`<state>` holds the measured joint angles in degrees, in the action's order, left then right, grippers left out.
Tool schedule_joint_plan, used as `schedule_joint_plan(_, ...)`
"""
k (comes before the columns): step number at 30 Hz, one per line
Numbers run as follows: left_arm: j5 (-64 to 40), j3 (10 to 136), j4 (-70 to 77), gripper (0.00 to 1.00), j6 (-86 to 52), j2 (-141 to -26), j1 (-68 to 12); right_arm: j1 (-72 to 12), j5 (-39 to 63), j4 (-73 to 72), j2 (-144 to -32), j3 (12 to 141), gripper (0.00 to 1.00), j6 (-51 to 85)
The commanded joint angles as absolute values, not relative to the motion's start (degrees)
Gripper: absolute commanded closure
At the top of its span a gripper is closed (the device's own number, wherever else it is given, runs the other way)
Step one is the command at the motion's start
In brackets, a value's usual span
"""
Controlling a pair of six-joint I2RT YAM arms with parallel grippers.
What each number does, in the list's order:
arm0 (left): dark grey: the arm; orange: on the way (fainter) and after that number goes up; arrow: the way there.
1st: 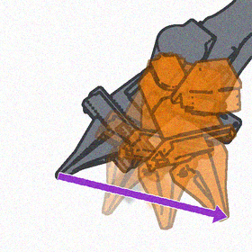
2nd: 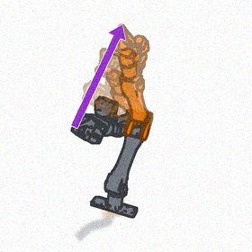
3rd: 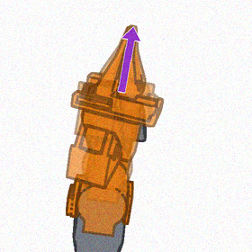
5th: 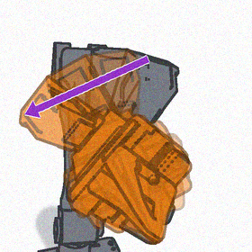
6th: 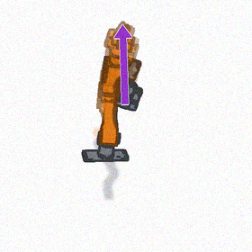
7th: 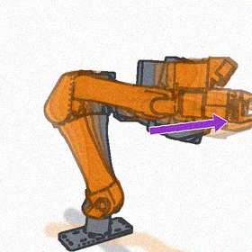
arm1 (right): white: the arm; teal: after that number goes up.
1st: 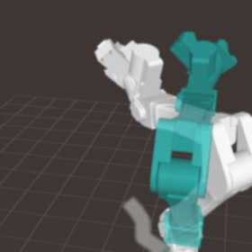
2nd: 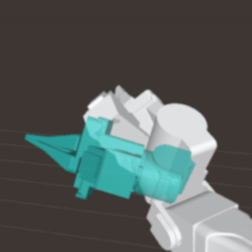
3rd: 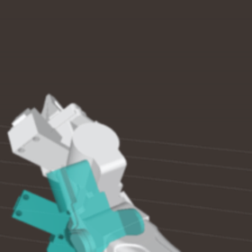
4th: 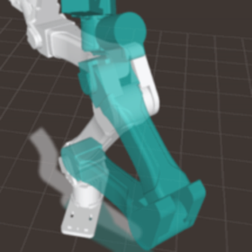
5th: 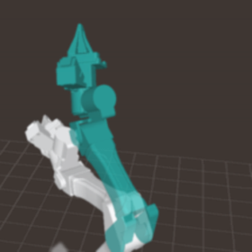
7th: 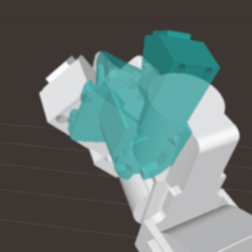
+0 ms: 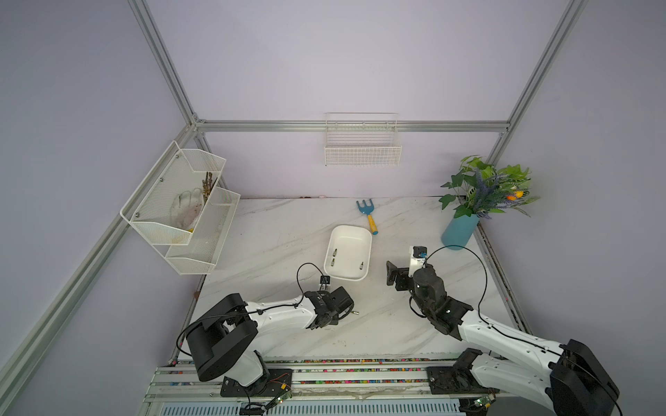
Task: Put the bit on the desktop into the storage box
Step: Pick up the screwdriver bit from the center of the board.
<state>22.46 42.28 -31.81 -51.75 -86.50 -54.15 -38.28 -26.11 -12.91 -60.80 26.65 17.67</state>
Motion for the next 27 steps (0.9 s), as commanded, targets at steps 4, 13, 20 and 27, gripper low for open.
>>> schedule_joint_plan(4, 19.70, 39.70, -34.89, 0.63, -52.97, -85.46, -54.40, -38.10, -26.85, -14.77, -61.17, 26.11, 0.00, 17.05)
schedule_joint_plan(13, 18.82, 36.80, -34.65, 0.70, -54.58, -82.01, -54.32, -38.07, -26.68, -14.85, -61.30, 26.11, 0.00, 17.05)
schedule_joint_plan(20, 18.38, 35.38, -32.80, 0.71, -53.93, -81.52, -53.15, -38.06, -26.66, -14.77, -61.18, 26.10, 0.00, 17.05)
schedule_joint_plan(27, 17.79, 34.74, -31.55, 0.74, -52.39, -81.53, -51.02, -38.08, -26.81, -14.77, -61.16, 26.03, 0.00, 16.96)
